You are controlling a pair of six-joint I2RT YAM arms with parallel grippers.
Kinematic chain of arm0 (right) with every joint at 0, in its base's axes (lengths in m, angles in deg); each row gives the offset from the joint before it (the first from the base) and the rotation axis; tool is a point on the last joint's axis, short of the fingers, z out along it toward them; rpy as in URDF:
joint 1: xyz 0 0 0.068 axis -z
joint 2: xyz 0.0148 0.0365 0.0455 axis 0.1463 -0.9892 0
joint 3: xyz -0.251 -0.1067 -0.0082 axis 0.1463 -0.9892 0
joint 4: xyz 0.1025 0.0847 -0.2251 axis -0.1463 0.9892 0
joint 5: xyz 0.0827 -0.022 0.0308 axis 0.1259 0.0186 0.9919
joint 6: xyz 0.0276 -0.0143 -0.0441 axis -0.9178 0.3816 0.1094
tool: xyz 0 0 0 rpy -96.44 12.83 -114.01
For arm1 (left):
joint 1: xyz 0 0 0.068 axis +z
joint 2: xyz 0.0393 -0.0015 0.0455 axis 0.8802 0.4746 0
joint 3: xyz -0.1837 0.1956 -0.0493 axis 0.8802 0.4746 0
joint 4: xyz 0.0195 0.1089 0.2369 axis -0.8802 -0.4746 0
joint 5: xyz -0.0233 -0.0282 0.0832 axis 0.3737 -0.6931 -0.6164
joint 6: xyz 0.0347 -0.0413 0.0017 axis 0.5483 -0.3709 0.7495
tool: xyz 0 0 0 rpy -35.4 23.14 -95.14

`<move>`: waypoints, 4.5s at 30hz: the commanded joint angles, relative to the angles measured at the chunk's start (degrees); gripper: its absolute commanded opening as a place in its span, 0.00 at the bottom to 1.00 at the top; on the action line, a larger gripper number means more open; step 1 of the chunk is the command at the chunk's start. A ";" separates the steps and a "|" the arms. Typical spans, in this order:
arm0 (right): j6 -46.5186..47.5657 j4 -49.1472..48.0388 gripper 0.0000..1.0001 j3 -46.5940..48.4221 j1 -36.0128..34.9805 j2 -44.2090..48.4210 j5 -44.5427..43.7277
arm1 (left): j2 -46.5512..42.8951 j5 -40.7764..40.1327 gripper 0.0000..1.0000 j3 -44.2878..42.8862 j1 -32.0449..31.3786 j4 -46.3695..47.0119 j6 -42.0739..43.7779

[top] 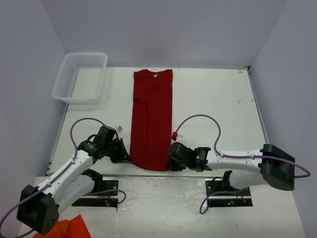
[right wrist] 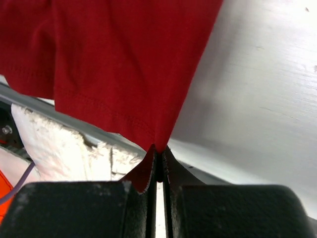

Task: Fold and stack the t-shirts
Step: Grab the bottom of the folded rectangular tshirt with both arms, then fold the folded rectangular tshirt in 1/3 of the way

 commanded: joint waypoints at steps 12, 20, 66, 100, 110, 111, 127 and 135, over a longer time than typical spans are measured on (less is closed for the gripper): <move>12.10 22.02 0.00 18.42 3.88 0.11 -13.30 | -0.68 -5.25 0.00 -9.94 0.48 6.02 3.55; 26.86 19.04 0.00 23.77 17.24 -4.71 -7.51 | 11.18 -8.16 0.00 -19.25 0.91 13.40 4.35; 53.50 28.96 0.62 97.31 44.84 -59.39 10.52 | 55.84 -9.83 0.77 -49.67 11.81 40.29 16.56; 32.32 0.40 0.00 44.00 39.92 -39.35 49.69 | 69.10 22.67 0.00 -51.08 6.54 52.07 3.48; 27.93 -2.15 0.00 49.27 39.83 -48.23 55.25 | 77.73 27.00 0.00 -52.48 8.74 60.43 -3.21; 27.14 -2.06 0.00 49.19 39.75 -48.41 54.90 | 78.25 26.82 0.00 -52.57 8.74 60.34 -3.13; 16.86 -5.21 0.00 35.49 39.31 -46.56 40.85 | 84.06 28.05 0.00 -56.61 9.70 59.02 -2.51; 16.59 -7.07 0.00 33.28 39.22 -48.41 39.87 | 85.02 28.14 0.00 -56.35 10.32 58.23 -1.28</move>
